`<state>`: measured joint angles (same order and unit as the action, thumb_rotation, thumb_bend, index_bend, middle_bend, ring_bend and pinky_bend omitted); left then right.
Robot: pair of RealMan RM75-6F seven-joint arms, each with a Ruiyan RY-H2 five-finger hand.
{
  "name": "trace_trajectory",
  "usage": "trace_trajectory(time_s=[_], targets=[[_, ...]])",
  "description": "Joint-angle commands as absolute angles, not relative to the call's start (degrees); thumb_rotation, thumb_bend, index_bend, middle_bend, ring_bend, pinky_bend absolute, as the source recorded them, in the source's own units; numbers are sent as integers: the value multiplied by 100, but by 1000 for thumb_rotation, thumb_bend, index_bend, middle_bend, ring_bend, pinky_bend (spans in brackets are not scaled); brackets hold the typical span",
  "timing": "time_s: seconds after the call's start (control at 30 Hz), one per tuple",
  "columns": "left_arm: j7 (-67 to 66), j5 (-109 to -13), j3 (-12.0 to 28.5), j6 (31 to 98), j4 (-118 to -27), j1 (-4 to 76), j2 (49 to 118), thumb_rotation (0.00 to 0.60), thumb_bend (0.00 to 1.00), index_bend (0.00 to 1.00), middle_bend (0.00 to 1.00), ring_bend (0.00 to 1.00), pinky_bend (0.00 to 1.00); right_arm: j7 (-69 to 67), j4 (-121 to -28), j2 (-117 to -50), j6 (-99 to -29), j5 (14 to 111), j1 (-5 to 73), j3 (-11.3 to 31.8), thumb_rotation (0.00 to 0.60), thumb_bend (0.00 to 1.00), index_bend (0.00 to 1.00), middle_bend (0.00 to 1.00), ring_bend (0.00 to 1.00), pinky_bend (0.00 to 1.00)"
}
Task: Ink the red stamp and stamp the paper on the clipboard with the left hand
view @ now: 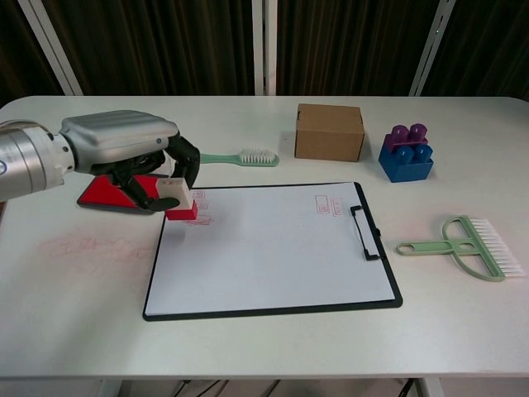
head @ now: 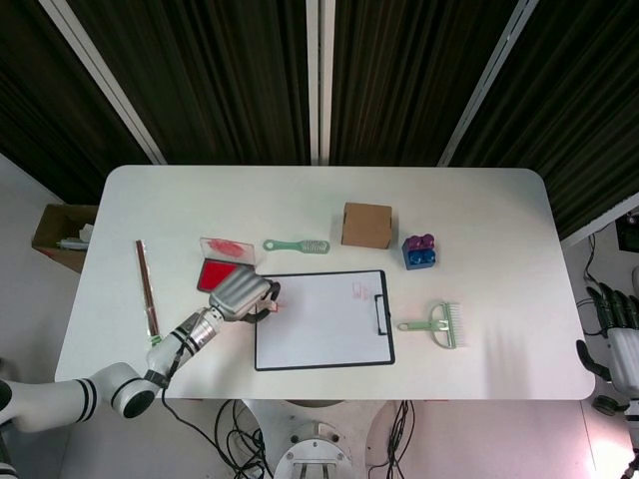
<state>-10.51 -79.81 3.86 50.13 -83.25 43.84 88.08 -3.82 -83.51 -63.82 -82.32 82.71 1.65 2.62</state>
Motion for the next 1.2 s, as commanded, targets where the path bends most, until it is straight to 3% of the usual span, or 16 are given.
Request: trace_trajectory(time_s=[0.03, 1.2], targets=[[-1100, -7950, 393, 4969, -8265, 4431, 8894, 600, 435, 748, 773, 854, 922, -400, -8329, -6382, -8216, 8251, 162, 267, 600, 318, 0, 0, 0, 0], [-1233, -7354, 573, 4563, -7416, 4764, 9472, 600, 436, 748, 773, 854, 923, -467, -8140, -6456, -7988, 8096, 215, 311, 600, 320, 0, 0, 0, 0]])
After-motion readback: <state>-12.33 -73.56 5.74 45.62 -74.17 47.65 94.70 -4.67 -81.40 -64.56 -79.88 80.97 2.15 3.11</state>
